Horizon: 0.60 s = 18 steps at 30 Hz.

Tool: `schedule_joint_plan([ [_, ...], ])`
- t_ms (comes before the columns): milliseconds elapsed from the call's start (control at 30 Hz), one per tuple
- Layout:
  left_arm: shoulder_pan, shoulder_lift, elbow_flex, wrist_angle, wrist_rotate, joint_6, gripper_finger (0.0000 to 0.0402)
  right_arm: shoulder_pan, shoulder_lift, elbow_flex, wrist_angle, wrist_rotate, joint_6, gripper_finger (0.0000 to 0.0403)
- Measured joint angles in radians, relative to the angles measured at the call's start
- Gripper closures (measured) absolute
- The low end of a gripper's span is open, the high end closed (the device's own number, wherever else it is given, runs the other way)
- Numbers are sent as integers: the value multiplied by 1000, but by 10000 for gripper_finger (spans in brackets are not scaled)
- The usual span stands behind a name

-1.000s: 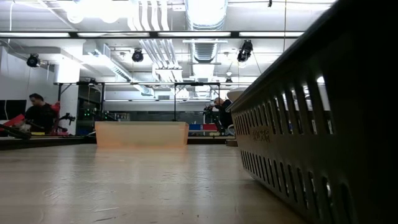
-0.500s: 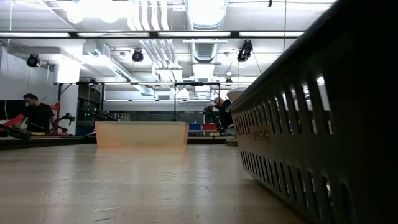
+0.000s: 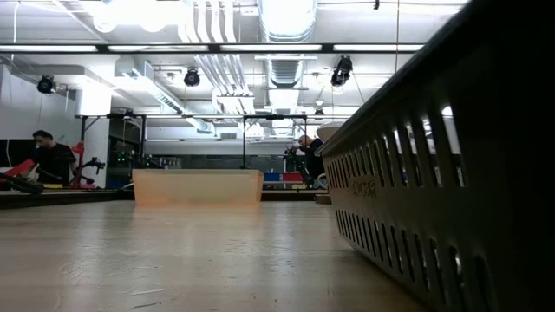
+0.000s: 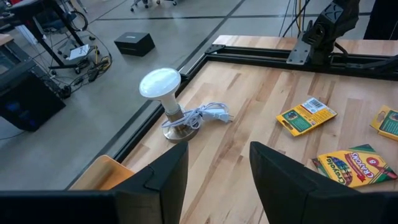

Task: Pick & Place School Supplies
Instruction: Put the green hole puncher into the left black bin

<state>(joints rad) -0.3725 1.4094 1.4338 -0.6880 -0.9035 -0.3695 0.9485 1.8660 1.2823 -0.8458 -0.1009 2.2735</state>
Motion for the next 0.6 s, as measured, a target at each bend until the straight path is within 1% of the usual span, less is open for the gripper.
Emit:
schedule_joint_plan([
  [133,0,0,0,0,0,0,225,0,0,0,0,0,10,181],
  [300,1,0,0,0,0,0,225,0,0,0,-11,-8,70,181],
  [467,2,0,0,0,0,0,225,0,0,-2,-43,-86,110,181],
  [600,3,0,0,0,0,0,225,0,0,-9,-69,-114,110,181],
])
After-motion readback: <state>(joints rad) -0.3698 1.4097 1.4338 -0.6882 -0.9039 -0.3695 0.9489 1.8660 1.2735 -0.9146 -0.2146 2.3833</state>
